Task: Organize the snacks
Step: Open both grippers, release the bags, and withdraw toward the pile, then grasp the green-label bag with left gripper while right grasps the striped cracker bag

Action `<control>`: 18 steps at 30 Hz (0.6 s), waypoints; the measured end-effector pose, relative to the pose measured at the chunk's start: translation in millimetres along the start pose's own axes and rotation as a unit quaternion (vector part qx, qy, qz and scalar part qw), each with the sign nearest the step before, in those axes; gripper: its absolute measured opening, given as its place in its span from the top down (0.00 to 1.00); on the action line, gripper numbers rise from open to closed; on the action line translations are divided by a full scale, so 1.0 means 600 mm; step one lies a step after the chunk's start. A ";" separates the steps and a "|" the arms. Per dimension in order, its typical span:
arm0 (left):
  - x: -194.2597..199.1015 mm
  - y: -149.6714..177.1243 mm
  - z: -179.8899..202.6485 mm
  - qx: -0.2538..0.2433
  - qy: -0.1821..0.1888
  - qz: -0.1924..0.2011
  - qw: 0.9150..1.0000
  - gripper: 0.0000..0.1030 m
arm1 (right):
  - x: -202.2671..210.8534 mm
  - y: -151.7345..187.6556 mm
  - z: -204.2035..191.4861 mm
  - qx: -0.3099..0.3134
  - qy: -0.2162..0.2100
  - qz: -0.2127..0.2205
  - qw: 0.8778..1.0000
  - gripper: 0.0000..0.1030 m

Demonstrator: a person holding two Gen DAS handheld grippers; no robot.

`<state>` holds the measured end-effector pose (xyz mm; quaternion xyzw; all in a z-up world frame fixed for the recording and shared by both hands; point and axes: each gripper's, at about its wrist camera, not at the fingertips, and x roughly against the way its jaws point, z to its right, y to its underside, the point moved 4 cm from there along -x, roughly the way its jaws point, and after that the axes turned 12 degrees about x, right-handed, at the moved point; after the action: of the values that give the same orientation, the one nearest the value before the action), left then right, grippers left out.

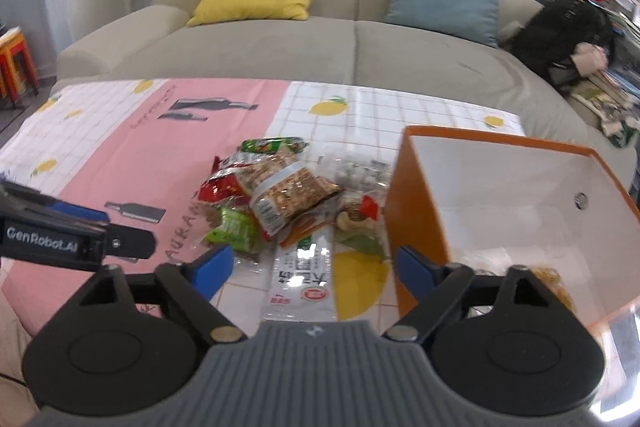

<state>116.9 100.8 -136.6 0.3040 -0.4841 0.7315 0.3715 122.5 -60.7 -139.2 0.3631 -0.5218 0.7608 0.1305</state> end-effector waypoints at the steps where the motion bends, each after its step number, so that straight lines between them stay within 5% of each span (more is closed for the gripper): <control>1: -0.006 -0.003 -0.003 0.012 0.006 -0.006 1.000 0.30 | -0.007 -0.001 -0.004 0.011 -0.001 0.001 1.000 0.25; 8: -0.063 -0.034 -0.016 0.077 0.024 -0.039 0.996 0.30 | -0.061 -0.019 -0.009 0.056 -0.011 -0.001 0.998 0.29; 18: -0.144 -0.063 -0.027 0.098 0.018 -0.062 0.993 0.34 | -0.125 -0.036 -0.014 0.118 -0.021 0.001 0.993 0.29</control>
<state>193.9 103.9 -193.1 0.3559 -0.3833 0.7562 0.3932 184.2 -30.8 -177.1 0.3916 -0.4318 0.8091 0.0748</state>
